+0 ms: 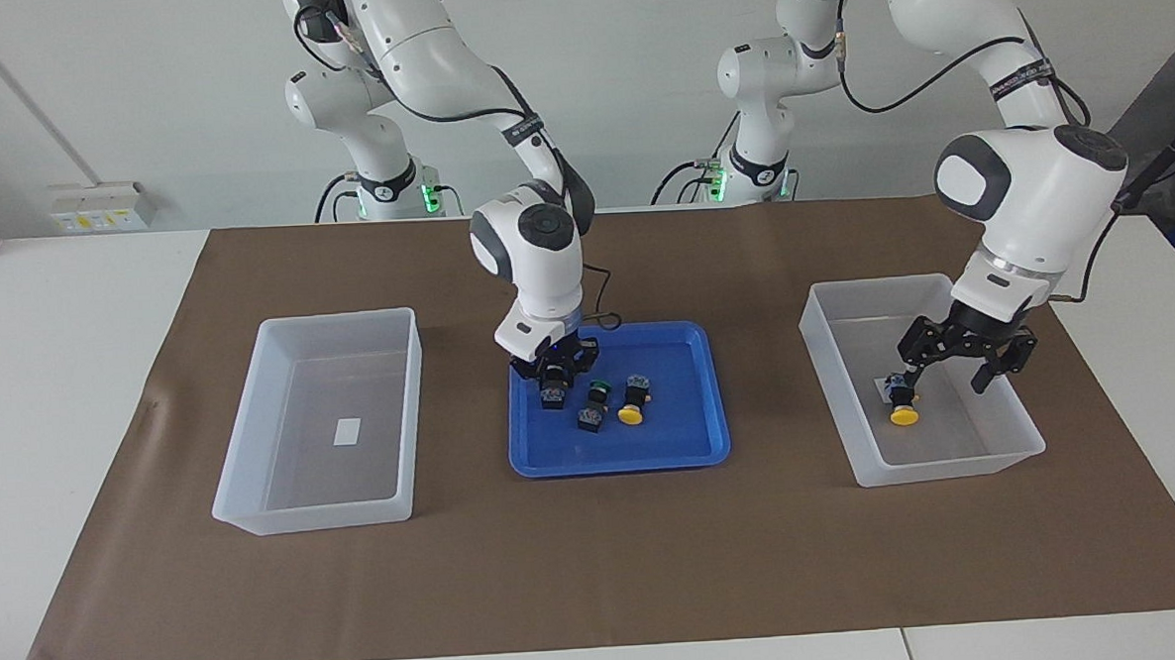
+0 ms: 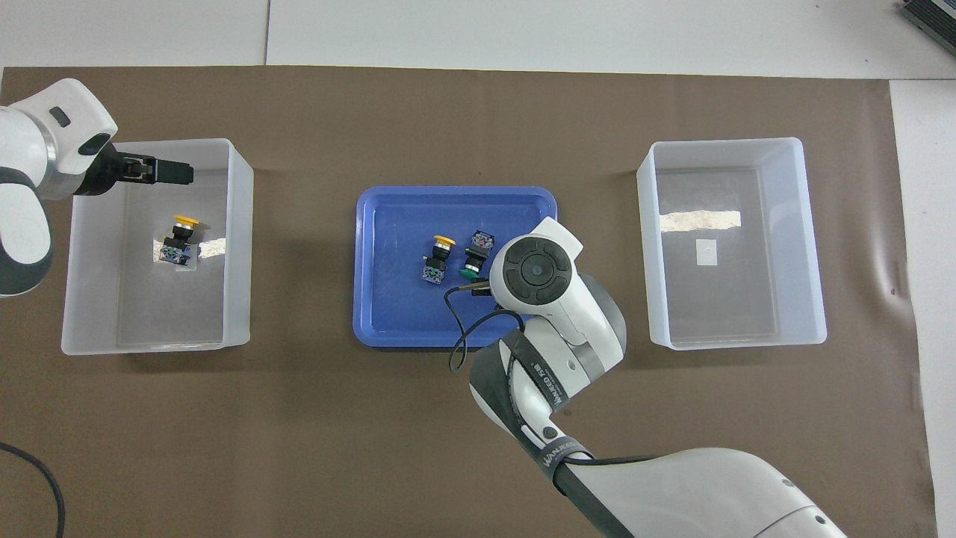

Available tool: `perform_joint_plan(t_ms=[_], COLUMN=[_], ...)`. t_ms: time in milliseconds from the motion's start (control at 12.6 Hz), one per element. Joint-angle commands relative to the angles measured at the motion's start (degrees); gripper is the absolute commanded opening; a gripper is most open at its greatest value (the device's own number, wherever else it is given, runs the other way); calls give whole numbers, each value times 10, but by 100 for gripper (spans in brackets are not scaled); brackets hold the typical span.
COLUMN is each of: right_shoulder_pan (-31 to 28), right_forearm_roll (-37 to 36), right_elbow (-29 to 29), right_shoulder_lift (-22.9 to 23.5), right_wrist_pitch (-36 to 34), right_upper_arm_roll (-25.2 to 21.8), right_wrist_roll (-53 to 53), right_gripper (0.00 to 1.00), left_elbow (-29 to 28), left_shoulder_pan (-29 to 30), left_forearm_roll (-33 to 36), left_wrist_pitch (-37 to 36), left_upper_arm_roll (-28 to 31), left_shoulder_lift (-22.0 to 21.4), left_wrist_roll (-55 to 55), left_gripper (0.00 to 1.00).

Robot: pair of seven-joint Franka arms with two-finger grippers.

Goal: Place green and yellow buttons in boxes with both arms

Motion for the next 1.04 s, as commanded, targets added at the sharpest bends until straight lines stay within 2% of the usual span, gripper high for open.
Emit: perform_joint_plan(t_ms=[0, 319, 478, 637, 797, 956], right_shoulder_pan=[-12, -62, -108, -183, -254, -306], right_forearm_roll=[0, 0, 0, -1, 0, 0], right_elbow=[-6, 29, 41, 41, 34, 25], right_shoulder_lift=[-50, -126, -148, -165, -168, -161], right_wrist_pitch=[-44, -140, -171, -179, -174, -165], right_upper_arm_roll=[1, 0, -5, -5, -5, -5], right_wrist_roll=[10, 2, -60, -146, -236, -294], right_gripper=[0, 0, 0, 0, 0, 0], left_elbow=[-6, -105, -138, -160, -189, -193], left_shoulder_pan=[-63, -160, -205, -241, -277, -315], left_forearm_roll=[0, -1, -1, -1, -1, -1], left_wrist_pitch=[11, 114, 148, 180, 248, 295], left_upper_arm_roll=[6, 4, 4, 4, 3, 4], left_shoulder_lift=[2, -28, -27, -14, 0, 39], left_wrist_roll=[-83, -132, -152, -165, -166, -170], left_gripper=[100, 100, 100, 100, 100, 100])
